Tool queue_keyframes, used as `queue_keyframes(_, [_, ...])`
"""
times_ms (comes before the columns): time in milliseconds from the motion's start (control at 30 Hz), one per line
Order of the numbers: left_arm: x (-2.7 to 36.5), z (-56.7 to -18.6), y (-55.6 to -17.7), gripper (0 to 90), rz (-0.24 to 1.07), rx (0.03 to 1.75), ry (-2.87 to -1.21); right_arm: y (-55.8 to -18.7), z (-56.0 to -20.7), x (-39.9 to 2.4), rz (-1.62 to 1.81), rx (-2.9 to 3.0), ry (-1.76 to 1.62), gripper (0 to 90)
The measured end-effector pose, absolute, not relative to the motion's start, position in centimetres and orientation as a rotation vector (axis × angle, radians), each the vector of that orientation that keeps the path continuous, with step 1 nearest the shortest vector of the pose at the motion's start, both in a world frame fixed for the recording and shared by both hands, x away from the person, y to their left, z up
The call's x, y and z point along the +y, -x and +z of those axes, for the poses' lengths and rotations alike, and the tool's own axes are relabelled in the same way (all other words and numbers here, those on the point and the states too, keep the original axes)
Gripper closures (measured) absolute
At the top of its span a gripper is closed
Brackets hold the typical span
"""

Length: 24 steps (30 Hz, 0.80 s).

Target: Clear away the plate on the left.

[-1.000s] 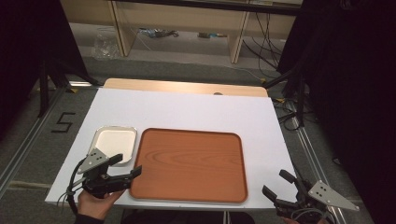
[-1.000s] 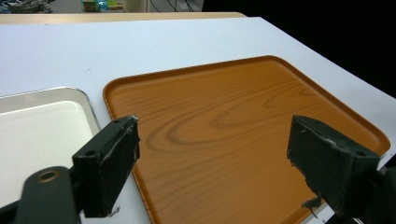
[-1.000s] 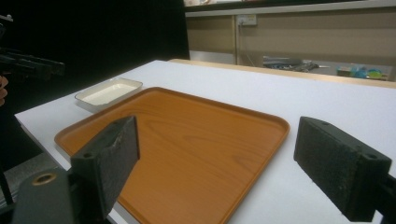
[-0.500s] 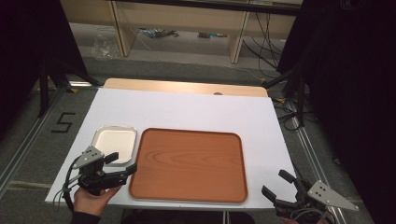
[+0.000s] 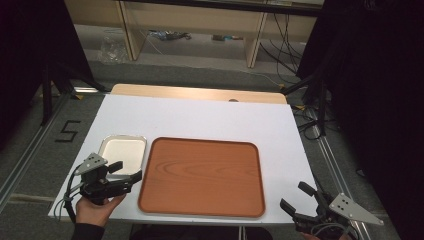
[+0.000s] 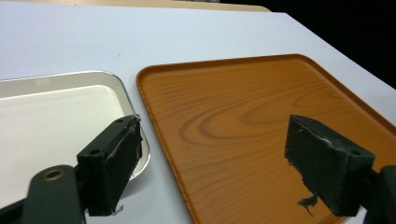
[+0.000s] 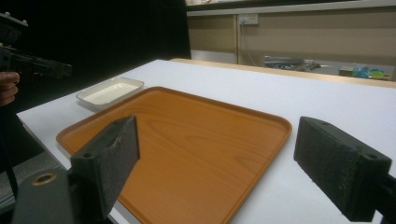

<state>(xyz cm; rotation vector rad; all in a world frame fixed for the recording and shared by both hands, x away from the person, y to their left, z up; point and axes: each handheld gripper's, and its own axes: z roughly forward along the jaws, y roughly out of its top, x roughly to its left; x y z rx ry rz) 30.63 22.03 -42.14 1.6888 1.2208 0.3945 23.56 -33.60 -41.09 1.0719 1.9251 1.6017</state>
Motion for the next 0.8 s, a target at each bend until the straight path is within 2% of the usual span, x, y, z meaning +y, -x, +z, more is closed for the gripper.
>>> queue_keyframes(300, [22.8, -42.4, -31.4, 19.5, 0.391, 1.254, -1.685, -23.6, -41.0, -33.8, 1.572, 1.932, -1.03, 15.2])
queue_keyframes(467, [23.2, -42.7, -32.2, 22.7, 0.386, 1.273, -1.709, -23.6, -41.1, -33.7, 1.595, 1.931, -1.057, 15.2])
queue_keyframes(800, [26.3, -43.7, -34.8, 24.8, 0.396, 1.406, -1.691, -23.7, -41.0, -33.7, 1.577, 1.933, -1.03, 15.2])
